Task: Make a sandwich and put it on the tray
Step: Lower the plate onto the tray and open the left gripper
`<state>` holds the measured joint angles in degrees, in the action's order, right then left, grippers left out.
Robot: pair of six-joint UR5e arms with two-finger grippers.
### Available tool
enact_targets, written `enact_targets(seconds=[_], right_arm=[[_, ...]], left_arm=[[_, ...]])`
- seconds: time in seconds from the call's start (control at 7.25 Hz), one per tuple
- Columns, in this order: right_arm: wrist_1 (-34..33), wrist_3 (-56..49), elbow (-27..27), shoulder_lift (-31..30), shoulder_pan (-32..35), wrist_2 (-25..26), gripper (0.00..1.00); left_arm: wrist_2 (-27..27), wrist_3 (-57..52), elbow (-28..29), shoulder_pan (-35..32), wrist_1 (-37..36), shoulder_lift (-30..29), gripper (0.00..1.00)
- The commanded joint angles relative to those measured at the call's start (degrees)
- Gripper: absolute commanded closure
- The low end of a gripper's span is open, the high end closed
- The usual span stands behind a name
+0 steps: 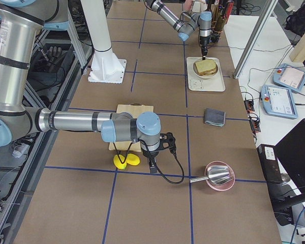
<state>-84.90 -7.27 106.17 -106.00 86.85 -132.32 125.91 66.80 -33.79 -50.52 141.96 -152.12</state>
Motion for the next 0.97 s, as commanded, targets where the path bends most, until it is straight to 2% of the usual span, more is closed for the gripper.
enact_targets(seconds=[0.0,0.14,0.28,0.55,0.69,0.83], right_arm=[[0.0,0.1,0.0,0.1,0.0,0.0,0.00],[0.1,0.1,0.1,0.3,0.0,0.0,0.00],[0.1,0.2,0.1,0.4,0.0,0.1,0.00],[0.2,0.2,0.1,0.4,0.0,0.2,0.00],[0.1,0.4,0.0,0.4,0.0,0.4,0.00],[0.1,2.2,-0.1,0.4,0.0,0.4,0.00]], left_arm=[[-0.6,0.0,0.3,0.1,0.2,-0.3,0.70],[-1.4,0.0,0.3,0.1,0.2,-0.6,0.42],[-1.5,0.1,0.2,0.1,0.2,-0.8,0.00],[-1.5,-0.4,-1.9,0.1,-0.2,-0.9,0.00],[-1.5,-1.5,-4.7,0.0,-1.6,-0.6,0.00],[-1.3,-3.2,-10.5,-0.4,-6.3,0.9,0.00]])
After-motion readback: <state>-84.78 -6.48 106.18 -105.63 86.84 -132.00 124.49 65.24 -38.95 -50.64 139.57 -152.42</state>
